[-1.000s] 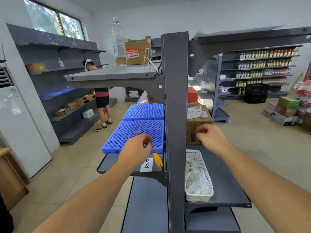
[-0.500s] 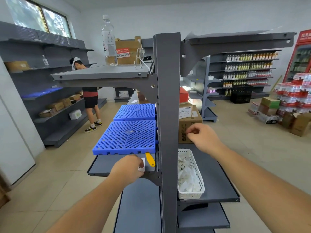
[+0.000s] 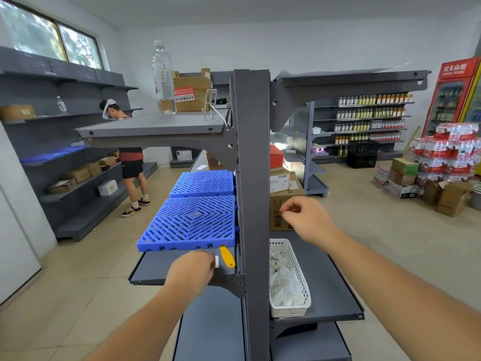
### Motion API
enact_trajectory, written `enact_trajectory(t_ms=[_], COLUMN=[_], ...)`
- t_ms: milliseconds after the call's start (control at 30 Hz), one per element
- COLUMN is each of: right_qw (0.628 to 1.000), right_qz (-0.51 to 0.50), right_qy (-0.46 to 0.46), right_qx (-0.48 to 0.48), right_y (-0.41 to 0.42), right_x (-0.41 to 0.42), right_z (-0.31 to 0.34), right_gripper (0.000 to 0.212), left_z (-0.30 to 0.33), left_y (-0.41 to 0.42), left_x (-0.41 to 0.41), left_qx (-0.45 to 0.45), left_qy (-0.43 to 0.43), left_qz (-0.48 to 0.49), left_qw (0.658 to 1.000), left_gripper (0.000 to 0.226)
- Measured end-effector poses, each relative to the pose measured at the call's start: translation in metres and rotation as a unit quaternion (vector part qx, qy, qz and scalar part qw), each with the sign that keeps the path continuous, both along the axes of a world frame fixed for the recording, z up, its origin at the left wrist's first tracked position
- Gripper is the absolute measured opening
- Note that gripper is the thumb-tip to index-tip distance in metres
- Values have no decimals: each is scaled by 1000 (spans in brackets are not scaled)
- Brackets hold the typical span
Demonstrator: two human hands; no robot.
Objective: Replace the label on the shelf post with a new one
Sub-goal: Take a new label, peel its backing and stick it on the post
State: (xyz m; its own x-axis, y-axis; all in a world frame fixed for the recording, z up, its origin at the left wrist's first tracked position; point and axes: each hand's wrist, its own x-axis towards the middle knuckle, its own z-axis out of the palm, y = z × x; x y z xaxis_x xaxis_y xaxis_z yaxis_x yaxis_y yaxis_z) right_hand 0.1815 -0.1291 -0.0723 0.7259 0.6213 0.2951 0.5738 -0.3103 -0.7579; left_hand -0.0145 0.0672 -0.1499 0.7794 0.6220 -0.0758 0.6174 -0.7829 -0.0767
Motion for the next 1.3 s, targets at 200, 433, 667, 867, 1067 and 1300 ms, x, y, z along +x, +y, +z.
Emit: enact_trajectory(t_ms=[200, 433, 667, 867, 1067, 1300], right_qw=[1000, 999, 981, 959, 948, 964], right_qz=[15, 26, 135, 196, 191, 179], right_qy=[-12, -3, 93, 161, 193, 117], right_qx=[13, 45, 99, 123, 166, 156], right_y=[2, 2, -6, -5, -6, -12], right_x=[-9, -26, -49, -73, -76, -75], right_z=[9, 25, 48, 57, 61, 60], right_gripper=[16, 21, 40, 44, 32, 27], left_z=[25, 71, 103, 108, 105, 116], left_y=[-14, -42, -79, -89, -94, -109], left_x=[-11, -19, -31, -33, -31, -25], left_qx=[91, 136, 202, 233, 206, -152], left_qy=[-256, -460, -567, -569, -566, -641], left_qz=[-48, -126, -224, -254, -266, -82], left_qw=[961, 868, 767, 747, 752, 748], left_gripper=[21, 6, 15, 10, 15, 14])
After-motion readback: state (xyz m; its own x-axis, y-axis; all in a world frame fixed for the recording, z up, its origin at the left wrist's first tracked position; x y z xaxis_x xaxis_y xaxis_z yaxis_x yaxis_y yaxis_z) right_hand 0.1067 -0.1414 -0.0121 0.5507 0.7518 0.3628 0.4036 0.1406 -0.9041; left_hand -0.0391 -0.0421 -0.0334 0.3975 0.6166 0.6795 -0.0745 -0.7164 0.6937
